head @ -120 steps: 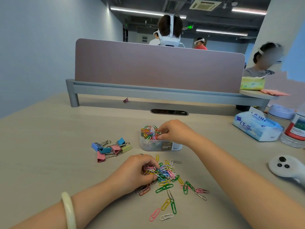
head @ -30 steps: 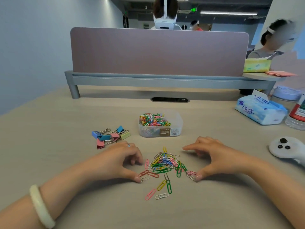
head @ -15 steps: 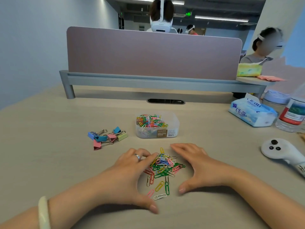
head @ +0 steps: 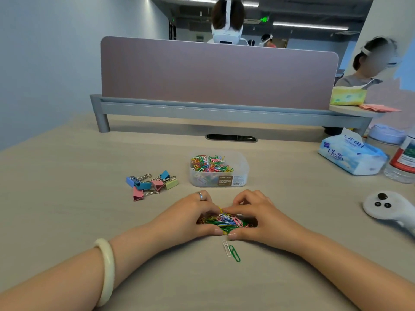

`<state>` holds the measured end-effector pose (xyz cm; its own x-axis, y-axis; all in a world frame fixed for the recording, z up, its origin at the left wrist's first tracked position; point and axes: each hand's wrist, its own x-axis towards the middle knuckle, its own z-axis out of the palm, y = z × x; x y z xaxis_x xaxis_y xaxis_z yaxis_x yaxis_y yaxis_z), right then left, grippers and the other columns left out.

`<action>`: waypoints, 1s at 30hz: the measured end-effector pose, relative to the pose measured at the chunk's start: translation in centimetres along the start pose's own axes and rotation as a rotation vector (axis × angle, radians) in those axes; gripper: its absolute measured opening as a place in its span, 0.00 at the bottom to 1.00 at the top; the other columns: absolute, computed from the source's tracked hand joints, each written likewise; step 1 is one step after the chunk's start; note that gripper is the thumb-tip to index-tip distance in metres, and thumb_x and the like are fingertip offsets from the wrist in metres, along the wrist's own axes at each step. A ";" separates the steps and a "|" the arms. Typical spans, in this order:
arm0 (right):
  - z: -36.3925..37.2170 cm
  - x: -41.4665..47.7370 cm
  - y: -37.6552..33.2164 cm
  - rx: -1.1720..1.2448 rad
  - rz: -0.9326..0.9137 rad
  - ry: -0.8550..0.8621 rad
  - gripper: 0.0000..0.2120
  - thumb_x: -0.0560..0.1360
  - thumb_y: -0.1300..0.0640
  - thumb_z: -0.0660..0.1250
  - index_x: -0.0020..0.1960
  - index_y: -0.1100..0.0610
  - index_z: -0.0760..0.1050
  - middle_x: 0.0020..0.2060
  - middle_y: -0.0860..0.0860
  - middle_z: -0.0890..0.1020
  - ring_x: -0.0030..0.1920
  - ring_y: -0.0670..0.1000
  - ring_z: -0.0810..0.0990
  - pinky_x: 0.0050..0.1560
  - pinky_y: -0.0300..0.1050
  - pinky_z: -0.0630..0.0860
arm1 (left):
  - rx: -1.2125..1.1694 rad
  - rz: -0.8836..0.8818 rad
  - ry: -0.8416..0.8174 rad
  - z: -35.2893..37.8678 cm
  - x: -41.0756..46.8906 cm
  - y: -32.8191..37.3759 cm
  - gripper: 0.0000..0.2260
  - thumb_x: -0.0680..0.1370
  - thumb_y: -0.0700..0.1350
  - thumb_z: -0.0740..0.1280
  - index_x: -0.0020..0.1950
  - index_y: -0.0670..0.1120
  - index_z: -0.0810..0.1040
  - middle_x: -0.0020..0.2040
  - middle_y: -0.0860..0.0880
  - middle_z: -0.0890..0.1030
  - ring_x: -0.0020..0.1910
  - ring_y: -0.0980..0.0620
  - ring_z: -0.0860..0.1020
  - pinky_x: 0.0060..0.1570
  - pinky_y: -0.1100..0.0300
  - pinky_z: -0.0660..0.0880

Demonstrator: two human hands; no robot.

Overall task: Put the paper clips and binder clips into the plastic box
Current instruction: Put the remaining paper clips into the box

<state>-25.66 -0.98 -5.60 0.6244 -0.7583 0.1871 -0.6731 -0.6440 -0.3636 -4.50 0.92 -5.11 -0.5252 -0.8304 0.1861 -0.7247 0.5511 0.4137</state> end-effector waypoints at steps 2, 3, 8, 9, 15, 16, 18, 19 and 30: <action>-0.1 0.3 0.0 0.004 -0.027 0.007 0.25 0.63 0.31 0.62 0.58 0.36 0.74 0.46 0.39 0.70 0.52 0.40 0.66 0.55 0.33 0.62 | 0.001 -0.003 0.001 0.1 0.0 0.3 0.15 0.71 0.54 0.68 0.56 0.52 0.77 0.48 0.54 0.70 0.41 0.61 0.68 0.42 0.66 0.66; -0.2 0.4 0.0 0.014 -0.041 0.004 0.22 0.65 0.34 0.63 0.57 0.38 0.75 0.44 0.39 0.70 0.50 0.39 0.68 0.52 0.31 0.64 | 0.005 0.000 0.005 0.3 0.0 0.5 0.14 0.72 0.53 0.68 0.56 0.52 0.77 0.47 0.54 0.70 0.42 0.60 0.68 0.43 0.65 0.66; -1.0 1.3 -0.5 0.015 -0.088 -0.052 0.11 0.71 0.50 0.69 0.53 0.48 0.79 0.40 0.45 0.73 0.40 0.38 0.71 0.41 0.31 0.66 | 0.078 -0.044 0.029 0.5 0.6 0.7 0.12 0.74 0.51 0.65 0.56 0.49 0.76 0.50 0.49 0.74 0.49 0.53 0.73 0.48 0.59 0.68; -1.1 1.6 -0.4 0.012 -0.087 -0.059 0.11 0.71 0.50 0.69 0.53 0.49 0.79 0.41 0.46 0.74 0.40 0.39 0.72 0.43 0.34 0.68 | 0.082 -0.051 0.034 0.5 0.7 0.7 0.12 0.74 0.51 0.65 0.55 0.48 0.76 0.50 0.48 0.75 0.49 0.52 0.73 0.46 0.60 0.67; -1.7 2.3 0.3 0.052 -0.082 -0.077 0.10 0.71 0.52 0.70 0.51 0.54 0.80 0.41 0.49 0.79 0.41 0.44 0.75 0.43 0.34 0.69 | 0.024 -0.074 0.107 0.2 0.8 0.4 0.09 0.74 0.48 0.67 0.51 0.45 0.79 0.45 0.45 0.78 0.40 0.57 0.67 0.38 0.63 0.61; -1.8 2.3 0.4 0.056 -0.076 -0.079 0.10 0.71 0.52 0.70 0.51 0.54 0.80 0.40 0.48 0.78 0.41 0.44 0.74 0.42 0.34 0.69 | 0.010 -0.081 0.124 0.2 0.8 0.3 0.09 0.73 0.47 0.67 0.51 0.46 0.80 0.45 0.46 0.78 0.39 0.57 0.67 0.38 0.64 0.61; -1.9 2.4 0.6 0.061 -0.066 -0.075 0.11 0.70 0.52 0.70 0.51 0.55 0.81 0.40 0.48 0.78 0.42 0.46 0.75 0.42 0.35 0.69 | -0.010 -0.084 0.146 0.1 0.7 0.2 0.09 0.73 0.47 0.67 0.50 0.46 0.80 0.44 0.46 0.79 0.39 0.57 0.67 0.37 0.65 0.60; -2.0 2.5 0.6 0.069 -0.061 -0.067 0.10 0.70 0.53 0.71 0.50 0.55 0.81 0.40 0.48 0.78 0.42 0.46 0.75 0.41 0.34 0.69 | -0.019 -0.082 0.152 0.1 0.6 0.1 0.08 0.73 0.47 0.68 0.50 0.46 0.80 0.43 0.46 0.79 0.38 0.57 0.67 0.37 0.66 0.61; -6.0 8.2 -0.7 0.095 0.038 0.021 0.10 0.71 0.57 0.70 0.45 0.64 0.79 0.34 0.57 0.76 0.34 0.48 0.69 0.35 0.43 0.63 | -0.142 -0.110 0.223 -0.3 0.3 -0.5 0.07 0.72 0.47 0.69 0.48 0.47 0.81 0.42 0.51 0.80 0.38 0.62 0.72 0.39 0.73 0.66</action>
<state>-22.44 -7.37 1.66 0.5901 -0.7846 0.1902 -0.6549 -0.6030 -0.4556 -4.22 0.39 -5.02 -0.3247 -0.8908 0.3179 -0.6939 0.4527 0.5600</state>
